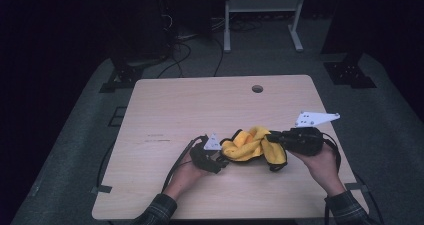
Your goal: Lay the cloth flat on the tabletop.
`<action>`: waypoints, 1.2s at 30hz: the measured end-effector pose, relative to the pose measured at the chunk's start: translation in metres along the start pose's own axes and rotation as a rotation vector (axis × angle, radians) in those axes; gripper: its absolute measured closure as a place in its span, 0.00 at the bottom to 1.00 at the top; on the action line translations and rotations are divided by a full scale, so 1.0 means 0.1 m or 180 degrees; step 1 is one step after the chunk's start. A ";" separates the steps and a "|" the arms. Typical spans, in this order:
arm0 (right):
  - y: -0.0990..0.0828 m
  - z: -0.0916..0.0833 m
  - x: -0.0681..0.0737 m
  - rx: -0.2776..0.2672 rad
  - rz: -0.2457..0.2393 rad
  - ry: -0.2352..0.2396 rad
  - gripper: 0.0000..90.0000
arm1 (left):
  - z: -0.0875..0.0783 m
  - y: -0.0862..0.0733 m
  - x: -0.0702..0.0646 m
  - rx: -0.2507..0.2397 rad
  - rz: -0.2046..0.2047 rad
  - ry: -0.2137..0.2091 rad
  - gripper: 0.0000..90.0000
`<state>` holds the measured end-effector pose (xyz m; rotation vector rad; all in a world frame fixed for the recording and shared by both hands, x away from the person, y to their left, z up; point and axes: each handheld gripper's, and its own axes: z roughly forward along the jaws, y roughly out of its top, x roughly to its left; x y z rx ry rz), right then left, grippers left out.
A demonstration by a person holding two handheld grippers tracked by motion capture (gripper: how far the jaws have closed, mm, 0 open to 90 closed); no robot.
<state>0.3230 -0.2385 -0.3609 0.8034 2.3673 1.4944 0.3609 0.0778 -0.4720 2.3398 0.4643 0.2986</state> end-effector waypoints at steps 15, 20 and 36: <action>-0.07 -0.10 -0.17 0.0017 0.0104 -0.0298 0.94 | -0.60 0.01 0.15 -0.0388 -0.0335 0.0127 0.92; -0.16 -0.08 -0.31 0.0119 0.0220 -0.0444 0.94 | -0.90 -0.04 0.23 -0.0581 -0.0489 0.0146 0.92; -0.47 0.15 -0.76 0.0605 0.0470 -0.1003 0.94 | -1.20 -0.34 0.47 -0.0487 -0.0781 0.0434 0.94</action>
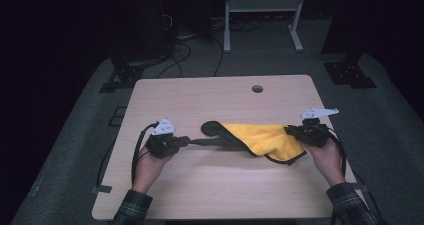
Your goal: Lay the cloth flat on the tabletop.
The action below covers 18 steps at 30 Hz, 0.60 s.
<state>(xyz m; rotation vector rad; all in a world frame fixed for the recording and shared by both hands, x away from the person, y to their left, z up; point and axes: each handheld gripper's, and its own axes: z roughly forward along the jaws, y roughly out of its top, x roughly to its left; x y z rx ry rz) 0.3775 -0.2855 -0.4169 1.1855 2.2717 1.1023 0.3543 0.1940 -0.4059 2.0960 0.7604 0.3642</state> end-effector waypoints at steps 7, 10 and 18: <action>-0.06 -0.01 -0.07 -0.0062 0.0113 -0.0060 0.79 | -0.06 -0.11 0.12 -0.0005 -0.0121 0.0083 0.94; -0.05 -0.06 0.10 -0.0157 -0.0043 0.0190 0.75 | -0.06 -0.12 0.12 -0.0022 -0.0118 0.0078 0.94; -0.07 0.04 0.72 -0.0076 -0.0541 0.0710 0.69 | -0.07 -0.11 0.11 -0.0029 -0.0108 0.0069 0.94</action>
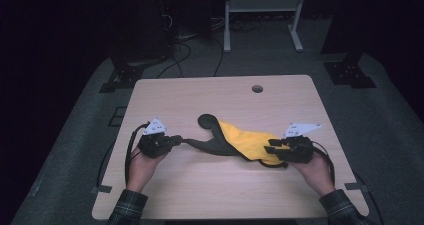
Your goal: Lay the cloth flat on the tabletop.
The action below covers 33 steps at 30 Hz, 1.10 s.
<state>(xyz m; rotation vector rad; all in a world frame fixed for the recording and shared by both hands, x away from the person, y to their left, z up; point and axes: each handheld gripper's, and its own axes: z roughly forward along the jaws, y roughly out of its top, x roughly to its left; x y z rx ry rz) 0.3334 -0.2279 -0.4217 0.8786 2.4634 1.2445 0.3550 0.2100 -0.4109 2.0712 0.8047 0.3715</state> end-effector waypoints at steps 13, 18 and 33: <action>-0.09 0.31 0.07 0.0506 -0.0261 -0.0195 0.93 | -0.06 -0.02 0.01 -0.0007 -0.0005 -0.0028 0.94; 0.03 0.09 -0.13 0.0183 0.0037 -0.0092 0.93 | -0.08 -0.04 0.03 -0.0009 -0.0031 -0.0019 0.94; -0.15 0.02 -1.05 0.0193 0.0690 -0.0949 0.82 | -0.07 -0.06 0.07 -0.0023 -0.0089 -0.0057 0.92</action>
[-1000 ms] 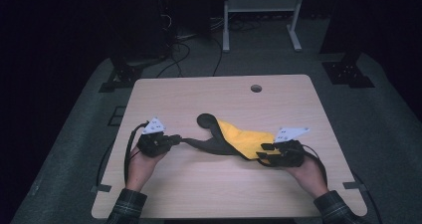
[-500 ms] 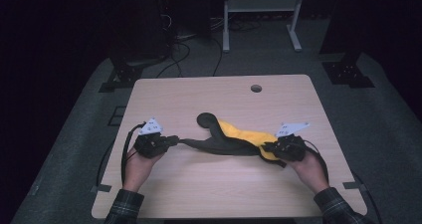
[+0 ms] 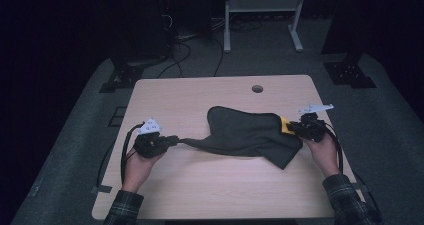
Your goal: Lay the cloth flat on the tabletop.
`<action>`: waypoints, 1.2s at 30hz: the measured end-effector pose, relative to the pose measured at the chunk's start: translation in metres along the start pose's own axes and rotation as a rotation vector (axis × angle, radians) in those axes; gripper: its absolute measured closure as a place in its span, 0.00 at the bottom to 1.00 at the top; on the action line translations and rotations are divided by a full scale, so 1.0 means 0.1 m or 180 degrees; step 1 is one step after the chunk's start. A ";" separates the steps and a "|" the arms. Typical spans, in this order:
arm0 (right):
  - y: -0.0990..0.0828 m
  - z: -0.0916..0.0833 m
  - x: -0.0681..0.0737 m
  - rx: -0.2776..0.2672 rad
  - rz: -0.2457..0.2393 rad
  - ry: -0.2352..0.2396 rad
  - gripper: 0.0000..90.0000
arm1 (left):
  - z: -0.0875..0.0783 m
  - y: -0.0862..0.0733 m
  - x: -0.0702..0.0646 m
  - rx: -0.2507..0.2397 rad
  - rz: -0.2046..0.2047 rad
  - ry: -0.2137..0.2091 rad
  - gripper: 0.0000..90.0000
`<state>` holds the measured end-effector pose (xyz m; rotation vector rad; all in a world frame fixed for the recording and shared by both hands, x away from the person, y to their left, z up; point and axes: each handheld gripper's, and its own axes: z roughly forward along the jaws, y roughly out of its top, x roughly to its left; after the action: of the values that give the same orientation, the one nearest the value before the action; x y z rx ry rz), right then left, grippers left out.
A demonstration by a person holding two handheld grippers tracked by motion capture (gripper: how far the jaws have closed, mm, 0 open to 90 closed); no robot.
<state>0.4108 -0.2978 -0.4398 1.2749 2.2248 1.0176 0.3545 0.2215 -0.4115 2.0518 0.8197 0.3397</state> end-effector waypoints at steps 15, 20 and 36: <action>-0.28 -0.22 0.80 0.0198 -0.0720 0.0745 0.62 | 0.03 0.01 -0.06 -0.0033 0.0062 -0.0014 0.91; -0.38 -0.08 0.91 0.0506 -0.0894 0.0718 0.70 | 0.03 0.02 -0.07 -0.0039 0.0077 -0.0032 0.91; -0.03 -0.59 0.60 -0.0299 -0.0372 0.1366 0.95 | 0.00 0.04 -0.10 -0.0082 0.0078 -0.0055 0.91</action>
<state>0.3406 -0.2707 -0.4009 0.9395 2.4873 1.4393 0.3495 0.2132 -0.4076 2.0395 0.7764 0.3442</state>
